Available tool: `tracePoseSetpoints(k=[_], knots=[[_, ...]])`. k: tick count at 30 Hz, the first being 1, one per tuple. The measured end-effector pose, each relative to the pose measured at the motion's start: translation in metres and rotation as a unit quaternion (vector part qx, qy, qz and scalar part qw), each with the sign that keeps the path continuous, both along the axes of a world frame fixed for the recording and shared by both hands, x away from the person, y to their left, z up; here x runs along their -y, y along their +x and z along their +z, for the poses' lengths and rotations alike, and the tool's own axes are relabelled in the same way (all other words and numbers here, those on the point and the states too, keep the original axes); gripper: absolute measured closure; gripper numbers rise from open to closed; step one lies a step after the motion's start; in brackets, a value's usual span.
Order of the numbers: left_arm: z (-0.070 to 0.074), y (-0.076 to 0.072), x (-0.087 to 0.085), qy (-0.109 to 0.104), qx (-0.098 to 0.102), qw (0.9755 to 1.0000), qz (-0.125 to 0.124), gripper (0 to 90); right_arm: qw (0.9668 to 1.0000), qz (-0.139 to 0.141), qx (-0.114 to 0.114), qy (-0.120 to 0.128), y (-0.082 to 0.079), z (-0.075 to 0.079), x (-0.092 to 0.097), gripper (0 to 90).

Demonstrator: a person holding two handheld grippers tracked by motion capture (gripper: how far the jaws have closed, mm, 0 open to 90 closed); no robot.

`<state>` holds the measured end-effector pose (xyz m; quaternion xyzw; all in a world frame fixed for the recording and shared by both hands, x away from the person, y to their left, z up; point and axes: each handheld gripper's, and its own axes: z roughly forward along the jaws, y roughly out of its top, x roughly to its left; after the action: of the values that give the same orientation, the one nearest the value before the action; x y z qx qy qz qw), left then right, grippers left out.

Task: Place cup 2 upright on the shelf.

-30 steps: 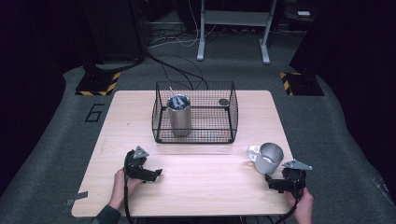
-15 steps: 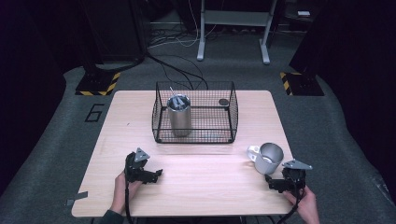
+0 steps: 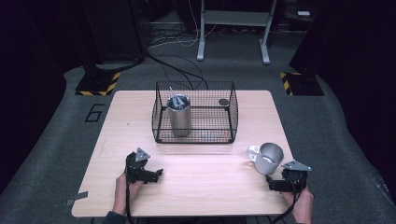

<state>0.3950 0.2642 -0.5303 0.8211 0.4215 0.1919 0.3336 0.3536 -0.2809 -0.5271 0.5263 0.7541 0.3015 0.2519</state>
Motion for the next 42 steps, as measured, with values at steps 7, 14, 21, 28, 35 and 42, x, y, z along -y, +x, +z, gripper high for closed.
tracePoseSetpoints(k=[7,14,21,28,35,42], knots=[[0.0,0.0,0.001,-0.001,0.0,1.0,0.002,0.0,0.9986,0.006,0.001,0.052,-0.004,0.011,0.008,0.0],[0.0,0.0,0.001,0.0,0.001,1.0,0.001,0.0,0.9952,0.03,0.027,0.09,-0.008,0.04,0.002,0.0],[0.0,0.0,0.001,-0.002,0.002,1.0,0.002,0.0,0.9944,0.045,0.047,0.084,0.001,0.056,-0.008,0.0],[0.0,0.0,0.001,-0.004,-0.002,1.0,0.002,0.0,0.9946,0.046,0.048,0.08,0.013,0.063,-0.009,0.0],[0.0,0.0,0.001,-0.005,-0.002,1.0,0.002,0.0,0.9966,0.052,0.03,0.056,0.027,0.065,-0.018,0.0],[0.0,0.0,0.001,-0.004,-0.003,1.0,0.002,0.0,0.9971,0.053,0.022,0.05,0.037,0.065,-0.025,0.8]])
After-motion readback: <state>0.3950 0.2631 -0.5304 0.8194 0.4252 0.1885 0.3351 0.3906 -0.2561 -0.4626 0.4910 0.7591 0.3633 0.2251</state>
